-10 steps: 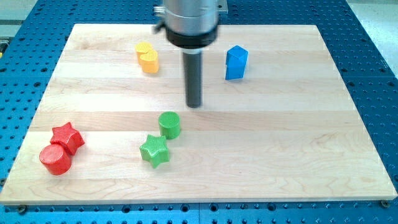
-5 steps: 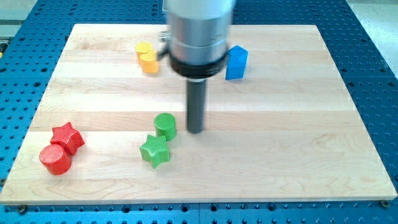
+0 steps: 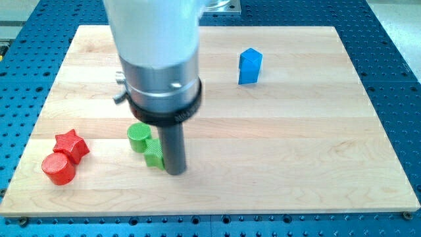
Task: Slide the green blocks to the left of the red star
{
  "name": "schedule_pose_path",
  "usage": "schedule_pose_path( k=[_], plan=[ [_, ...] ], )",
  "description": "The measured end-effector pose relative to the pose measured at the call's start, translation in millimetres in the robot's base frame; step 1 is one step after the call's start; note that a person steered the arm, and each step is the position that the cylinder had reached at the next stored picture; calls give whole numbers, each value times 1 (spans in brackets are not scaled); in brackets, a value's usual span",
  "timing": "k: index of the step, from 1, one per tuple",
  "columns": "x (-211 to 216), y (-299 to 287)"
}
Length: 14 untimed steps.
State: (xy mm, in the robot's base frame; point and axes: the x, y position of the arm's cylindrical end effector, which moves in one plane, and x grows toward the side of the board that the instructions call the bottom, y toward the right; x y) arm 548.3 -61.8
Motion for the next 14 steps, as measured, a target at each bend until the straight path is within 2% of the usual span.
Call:
schedule_pose_path(
  k=[1, 2, 5, 6, 7, 8, 10, 11, 12, 13, 14],
  plan=[
    [-2, -33],
    [14, -40],
    [-93, -83],
    [-113, -137],
    [-110, -100],
    [-110, -92],
    [-138, -182],
    [-109, -196],
    [-119, -197],
    [-115, -232],
    [-77, -195]
  ],
)
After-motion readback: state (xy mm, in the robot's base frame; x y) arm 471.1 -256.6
